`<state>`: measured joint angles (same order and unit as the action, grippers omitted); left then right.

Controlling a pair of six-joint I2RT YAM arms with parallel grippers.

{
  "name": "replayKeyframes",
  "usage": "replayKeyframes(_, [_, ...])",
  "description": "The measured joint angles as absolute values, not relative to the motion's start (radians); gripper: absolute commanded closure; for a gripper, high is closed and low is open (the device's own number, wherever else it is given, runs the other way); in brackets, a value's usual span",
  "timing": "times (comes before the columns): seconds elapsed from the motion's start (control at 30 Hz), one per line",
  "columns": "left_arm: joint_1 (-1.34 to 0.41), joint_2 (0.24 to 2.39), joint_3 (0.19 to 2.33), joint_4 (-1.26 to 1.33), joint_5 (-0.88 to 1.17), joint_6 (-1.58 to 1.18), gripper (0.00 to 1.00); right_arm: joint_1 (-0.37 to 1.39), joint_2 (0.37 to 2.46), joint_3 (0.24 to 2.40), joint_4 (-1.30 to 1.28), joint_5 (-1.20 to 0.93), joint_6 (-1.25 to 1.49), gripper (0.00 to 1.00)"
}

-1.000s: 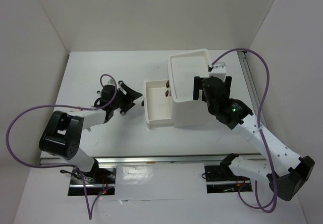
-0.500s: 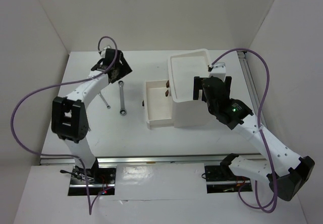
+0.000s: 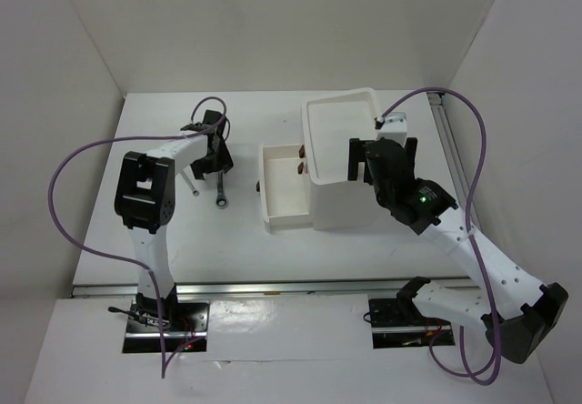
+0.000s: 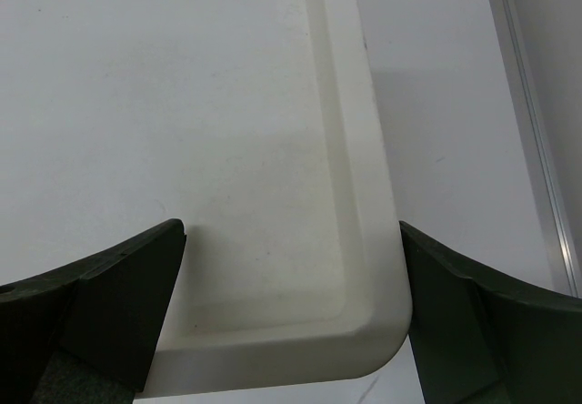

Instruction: Sort the tools into containers

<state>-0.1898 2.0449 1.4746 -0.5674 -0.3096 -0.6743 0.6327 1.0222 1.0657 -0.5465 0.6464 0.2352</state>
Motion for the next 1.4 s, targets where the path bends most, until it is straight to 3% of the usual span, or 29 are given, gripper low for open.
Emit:
replayKeyframes(0.07, [-0.193,2.047,1.475,-0.564,-0.308,-0.663,0.21,0.633,1.019,1.066,-0.547,0.643,0.234,0.00])
replayKeyframes(0.3, [-0.198,2.099,1.554,-0.599,-0.247,-0.636,0.45,0.635,0.999,1.066,-0.552,0.638,0.235,0.00])
replayKeyframes(0.43, [-0.200,2.130,1.609,-0.646,-0.231,-0.627,0.51,0.642,0.968,1.065,-0.553,0.634,0.238,0.00])
replayKeyframes(0.53, [-0.200,2.164,1.668,-0.698,-0.223,-0.622,0.68,0.645,0.945,1.065,-0.553,0.632,0.238,0.00])
replayKeyframes(0.57, [-0.200,2.171,1.681,-0.709,-0.219,-0.616,0.92,0.646,0.938,1.066,-0.553,0.631,0.239,0.00])
replayKeyframes(0.6, [-0.200,2.175,1.687,-0.717,-0.220,-0.607,1.00,0.647,0.932,1.065,-0.553,0.631,0.239,0.00])
replayKeyframes(1.0, [-0.207,2.190,1.719,-0.751,-0.223,-0.549,1.00,0.650,0.901,1.065,-0.551,0.627,0.239,0.00])
replayKeyframes(1.4, [-0.214,1.844,1.328,-0.613,-0.172,-0.578,1.00,0.651,0.902,1.066,-0.550,0.628,0.239,0.00])
